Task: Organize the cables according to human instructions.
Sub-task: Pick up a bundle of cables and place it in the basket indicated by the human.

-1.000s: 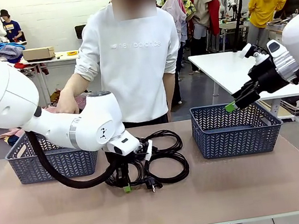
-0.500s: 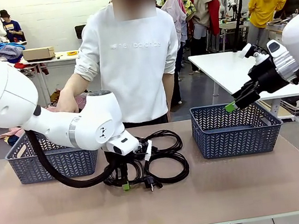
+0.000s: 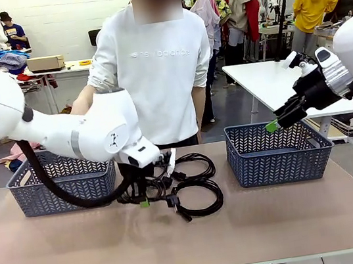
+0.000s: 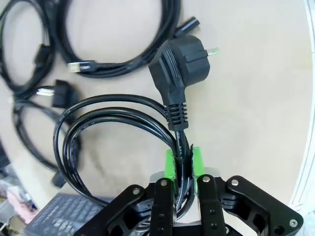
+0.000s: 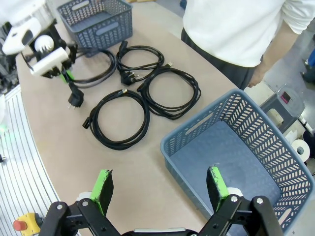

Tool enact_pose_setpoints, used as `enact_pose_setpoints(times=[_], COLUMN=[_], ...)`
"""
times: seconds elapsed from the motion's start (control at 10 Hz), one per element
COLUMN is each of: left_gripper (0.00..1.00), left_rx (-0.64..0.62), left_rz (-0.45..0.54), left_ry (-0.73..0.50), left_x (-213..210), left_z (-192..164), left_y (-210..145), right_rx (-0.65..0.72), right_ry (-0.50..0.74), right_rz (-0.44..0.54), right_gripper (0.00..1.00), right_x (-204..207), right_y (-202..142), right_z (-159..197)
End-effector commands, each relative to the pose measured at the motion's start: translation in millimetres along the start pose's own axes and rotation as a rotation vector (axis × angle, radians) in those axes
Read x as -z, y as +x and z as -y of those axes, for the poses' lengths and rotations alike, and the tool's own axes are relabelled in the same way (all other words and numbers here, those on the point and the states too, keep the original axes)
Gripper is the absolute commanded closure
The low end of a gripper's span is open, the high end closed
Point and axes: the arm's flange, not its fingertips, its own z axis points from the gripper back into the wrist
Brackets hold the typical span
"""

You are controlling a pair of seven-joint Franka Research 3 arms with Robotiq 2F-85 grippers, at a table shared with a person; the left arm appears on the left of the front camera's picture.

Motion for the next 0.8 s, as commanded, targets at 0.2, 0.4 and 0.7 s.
enact_pose_setpoints(times=[0.2, 0.4, 0.7], left_gripper=[1.00, 1.00, 1.00], left_rx=[-0.021, -0.088, -0.259], left_rz=[-0.049, -0.058, -0.038], left_ry=[0.150, 0.198, 0.250], left_x=[-83, -112, -135], left_z=[-21, -32, -37], left_y=[-7, -40, -115], right_rx=[-0.019, -0.019, -0.019], right_ry=[0.009, 0.009, 0.009], right_rz=[0.024, 0.024, 0.024], right_gripper=[0.00, 0.00, 0.00], right_x=[2, 2, 2], right_y=[0, 0, 0], right_z=[3, 3, 3])
